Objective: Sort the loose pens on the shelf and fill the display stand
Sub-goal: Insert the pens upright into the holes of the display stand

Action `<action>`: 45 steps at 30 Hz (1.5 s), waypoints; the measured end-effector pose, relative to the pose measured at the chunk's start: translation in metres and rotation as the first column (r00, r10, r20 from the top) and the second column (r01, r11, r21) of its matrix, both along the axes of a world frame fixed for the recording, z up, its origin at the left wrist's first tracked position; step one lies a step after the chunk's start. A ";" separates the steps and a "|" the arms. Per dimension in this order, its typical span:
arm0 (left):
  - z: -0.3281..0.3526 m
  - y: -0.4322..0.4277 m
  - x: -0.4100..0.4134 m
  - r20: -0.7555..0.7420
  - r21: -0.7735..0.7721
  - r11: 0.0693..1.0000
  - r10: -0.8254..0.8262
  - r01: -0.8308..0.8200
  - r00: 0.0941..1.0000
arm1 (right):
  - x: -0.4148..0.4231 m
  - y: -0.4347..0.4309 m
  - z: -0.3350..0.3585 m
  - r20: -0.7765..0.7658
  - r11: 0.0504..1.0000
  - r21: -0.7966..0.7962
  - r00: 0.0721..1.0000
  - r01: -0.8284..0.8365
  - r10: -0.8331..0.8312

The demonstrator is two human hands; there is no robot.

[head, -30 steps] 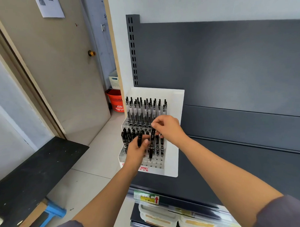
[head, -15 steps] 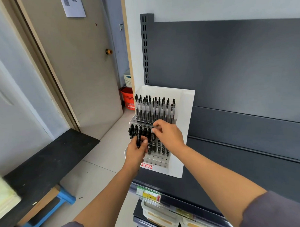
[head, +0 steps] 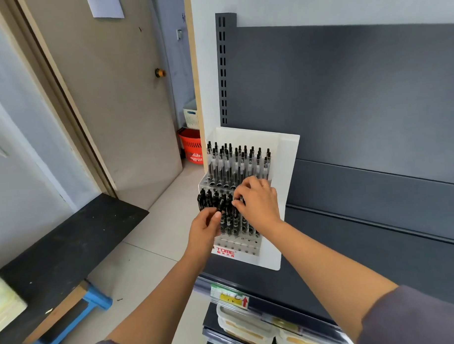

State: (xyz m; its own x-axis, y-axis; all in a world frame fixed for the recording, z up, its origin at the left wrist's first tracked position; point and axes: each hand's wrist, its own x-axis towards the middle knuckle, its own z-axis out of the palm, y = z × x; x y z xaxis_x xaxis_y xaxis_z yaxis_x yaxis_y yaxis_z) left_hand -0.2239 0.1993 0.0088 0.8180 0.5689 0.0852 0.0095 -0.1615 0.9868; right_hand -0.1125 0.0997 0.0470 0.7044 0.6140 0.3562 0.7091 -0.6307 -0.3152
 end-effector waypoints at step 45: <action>0.017 -0.002 0.028 -0.056 0.631 0.774 -0.008 0.041 0.998 | -0.013 -0.023 0.036 -0.264 0.959 0.228 0.958 0.171 -0.108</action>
